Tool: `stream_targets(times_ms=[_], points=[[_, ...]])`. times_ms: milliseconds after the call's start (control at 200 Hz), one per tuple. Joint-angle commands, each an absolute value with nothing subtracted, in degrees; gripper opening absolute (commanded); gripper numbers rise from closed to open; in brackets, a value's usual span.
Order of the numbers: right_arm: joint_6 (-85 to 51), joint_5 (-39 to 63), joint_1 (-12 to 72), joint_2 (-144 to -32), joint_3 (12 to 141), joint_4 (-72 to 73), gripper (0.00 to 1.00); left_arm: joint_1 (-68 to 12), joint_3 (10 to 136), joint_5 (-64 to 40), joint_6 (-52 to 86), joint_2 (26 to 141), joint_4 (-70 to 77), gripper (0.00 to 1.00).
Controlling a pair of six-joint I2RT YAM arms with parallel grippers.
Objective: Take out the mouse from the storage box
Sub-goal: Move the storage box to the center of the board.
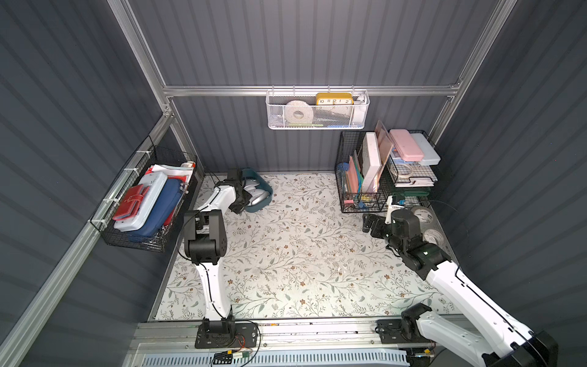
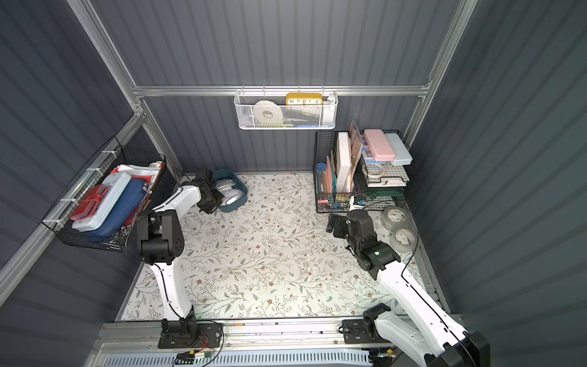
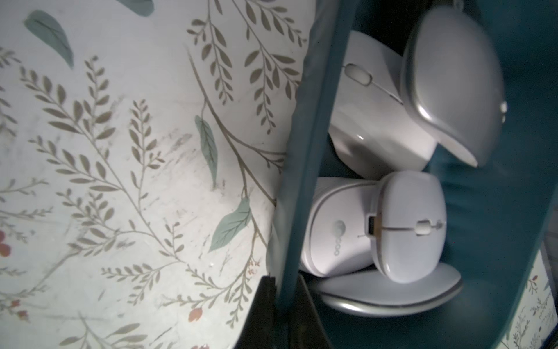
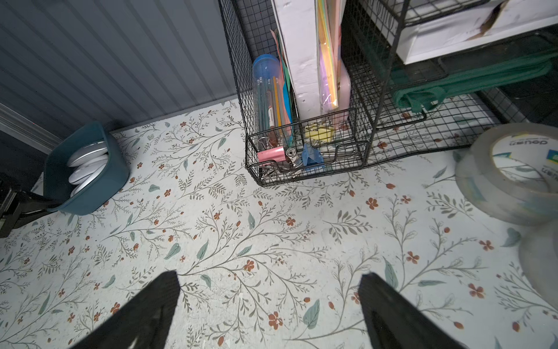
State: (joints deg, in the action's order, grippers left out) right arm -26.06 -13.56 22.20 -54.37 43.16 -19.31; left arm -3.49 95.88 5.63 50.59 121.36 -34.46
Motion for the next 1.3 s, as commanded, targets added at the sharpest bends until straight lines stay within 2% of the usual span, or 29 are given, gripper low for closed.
stream_targets(times_ms=[0,540,1106,1191,1291], points=[[-26.80,-14.22,22.39,-53.61,42.72,-19.95,0.98,-6.53,92.73,4.13,48.77,119.38,-36.69,0.10],[-23.82,-10.97,22.65,-57.77,44.79,-21.44,0.98,-24.75,77.66,4.47,38.48,107.67,-35.14,0.06],[-13.92,-5.82,32.20,-75.03,55.60,-25.73,0.96,-36.19,71.71,-2.69,14.76,103.18,-31.80,0.04],[-13.24,-5.09,33.00,-78.29,57.54,-28.35,0.96,-36.33,71.28,-3.62,12.40,102.48,-31.88,0.05],[-12.65,-4.74,33.29,-81.29,59.47,-30.58,0.96,-36.34,71.65,-1.73,11.10,101.87,-32.91,0.12]])
